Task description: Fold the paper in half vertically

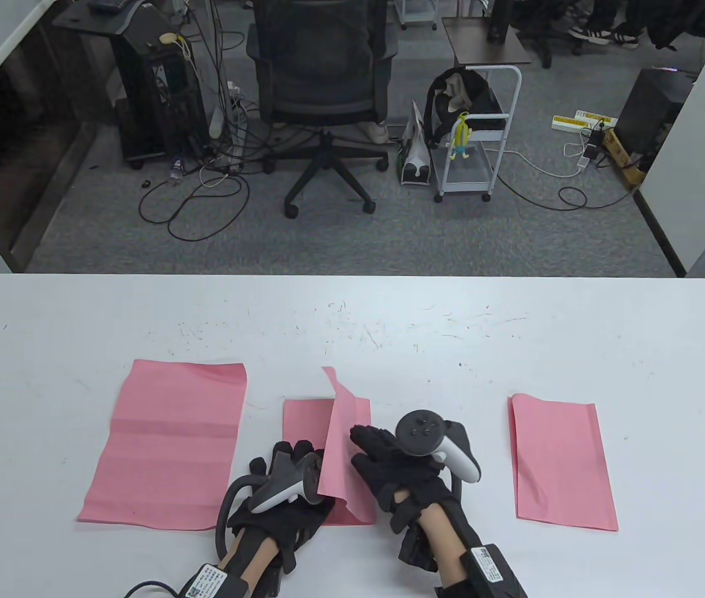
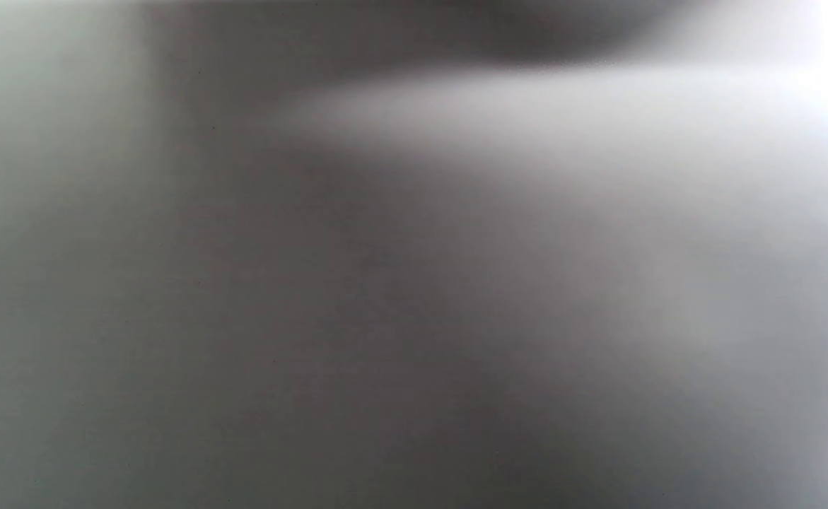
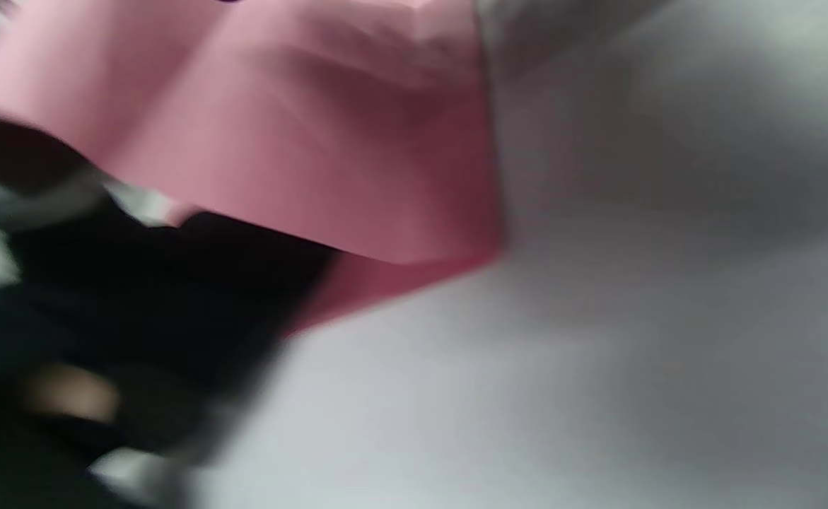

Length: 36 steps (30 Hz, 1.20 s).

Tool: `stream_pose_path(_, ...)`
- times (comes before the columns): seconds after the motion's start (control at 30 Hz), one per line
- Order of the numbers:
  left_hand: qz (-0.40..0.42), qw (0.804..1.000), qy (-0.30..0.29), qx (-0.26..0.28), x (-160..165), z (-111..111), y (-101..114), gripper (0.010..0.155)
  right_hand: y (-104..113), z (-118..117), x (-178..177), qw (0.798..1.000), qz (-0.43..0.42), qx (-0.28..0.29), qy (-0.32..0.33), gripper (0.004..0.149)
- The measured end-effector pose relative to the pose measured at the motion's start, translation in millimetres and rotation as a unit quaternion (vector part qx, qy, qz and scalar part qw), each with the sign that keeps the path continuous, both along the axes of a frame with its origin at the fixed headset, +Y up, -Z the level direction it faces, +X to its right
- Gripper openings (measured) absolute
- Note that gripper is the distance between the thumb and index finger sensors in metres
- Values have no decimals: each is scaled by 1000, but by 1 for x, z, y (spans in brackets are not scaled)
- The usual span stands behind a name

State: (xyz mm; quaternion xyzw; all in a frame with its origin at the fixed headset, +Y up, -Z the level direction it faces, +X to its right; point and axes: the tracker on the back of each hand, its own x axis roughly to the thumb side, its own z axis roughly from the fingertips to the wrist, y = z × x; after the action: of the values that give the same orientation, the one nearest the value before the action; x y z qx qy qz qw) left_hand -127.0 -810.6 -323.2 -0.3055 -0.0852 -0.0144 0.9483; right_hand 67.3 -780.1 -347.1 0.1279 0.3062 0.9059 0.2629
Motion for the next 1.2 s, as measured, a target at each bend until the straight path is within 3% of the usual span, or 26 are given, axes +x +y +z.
stream_pose_path(0.1,-1,1000,0,0,0,0,0,77,-12,5,-14,991,130,30,17,65)
stream_pose_path(0.23,-2,1000,-1,0,0,0,0,77,-25,9,-20,981,188,20,32,66)
stream_pose_path(0.63,-7,1000,1,12,-3,-2,6,75,-27,8,-18,986,166,9,29,66)
stream_pose_path(0.97,76,989,94,85,-56,-14,51,73,-27,9,-18,985,168,9,30,66)
stream_pose_path(1.2,46,992,37,111,-23,-3,58,76,-26,8,-18,985,167,7,31,66)
